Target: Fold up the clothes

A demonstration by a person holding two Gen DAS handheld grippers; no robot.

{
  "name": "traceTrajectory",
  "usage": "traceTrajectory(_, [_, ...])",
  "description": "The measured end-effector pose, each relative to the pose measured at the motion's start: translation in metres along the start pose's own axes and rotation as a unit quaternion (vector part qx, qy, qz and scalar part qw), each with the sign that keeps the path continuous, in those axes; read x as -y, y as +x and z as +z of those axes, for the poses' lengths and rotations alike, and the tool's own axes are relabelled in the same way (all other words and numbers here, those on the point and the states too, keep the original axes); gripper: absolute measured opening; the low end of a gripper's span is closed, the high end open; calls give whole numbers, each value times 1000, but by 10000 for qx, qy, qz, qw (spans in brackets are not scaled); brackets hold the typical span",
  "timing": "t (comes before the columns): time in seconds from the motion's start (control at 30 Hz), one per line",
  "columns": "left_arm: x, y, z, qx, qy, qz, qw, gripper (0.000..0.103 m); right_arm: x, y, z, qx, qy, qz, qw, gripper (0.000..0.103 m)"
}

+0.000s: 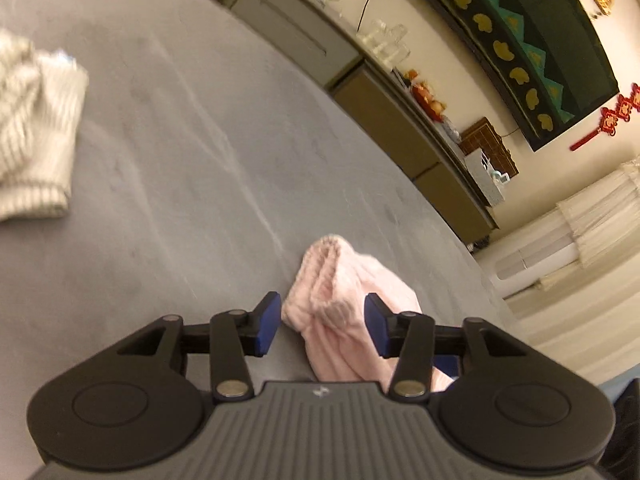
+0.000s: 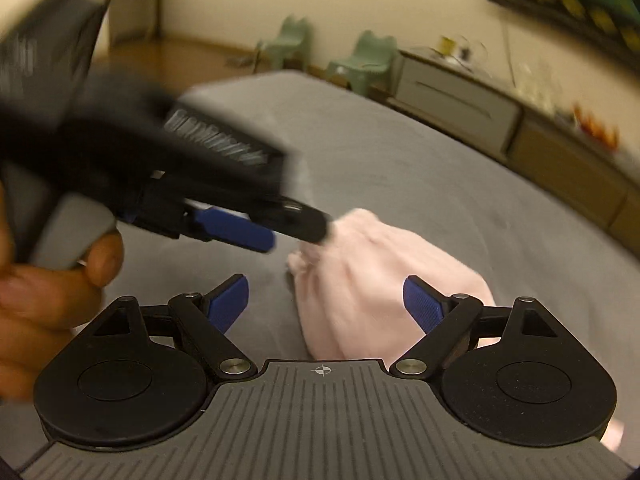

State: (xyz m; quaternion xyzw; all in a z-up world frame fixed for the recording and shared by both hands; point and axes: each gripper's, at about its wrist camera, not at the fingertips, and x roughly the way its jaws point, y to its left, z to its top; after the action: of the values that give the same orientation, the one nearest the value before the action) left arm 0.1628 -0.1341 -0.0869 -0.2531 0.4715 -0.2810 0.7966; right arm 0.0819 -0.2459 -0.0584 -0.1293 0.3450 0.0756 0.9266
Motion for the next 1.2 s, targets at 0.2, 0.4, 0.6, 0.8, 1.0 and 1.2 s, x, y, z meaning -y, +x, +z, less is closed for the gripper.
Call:
traceTrajectory(0.2, [-17,9,6,-138,-508,-331,9981,66,4,14,-2,50,-4,-367,9993,18])
traceTrajectory(0.4, [-13,25,4,-197,-622,-827,9944,85,41,-7,-4,410,1088,20,9932,12])
traceTrajectory(0.6, [7,45,1,-214,27,-506,9985,19,50,-14,-14,198,1349,620,9887,19])
traceTrajectory(0.8, [32,42,-3,59,696,-116,9975,17,110,-57,-42,244,2099,895,9733,53])
traceTrajectory(1.0, [97,33,-48,344,2269,-88,9733,17,140,-17,-57,-330,2056,23,9781,28])
traceTrajectory(1.2, [161,24,-93,620,3783,-58,9236,18,214,-39,-75,-177,4100,598,9099,53])
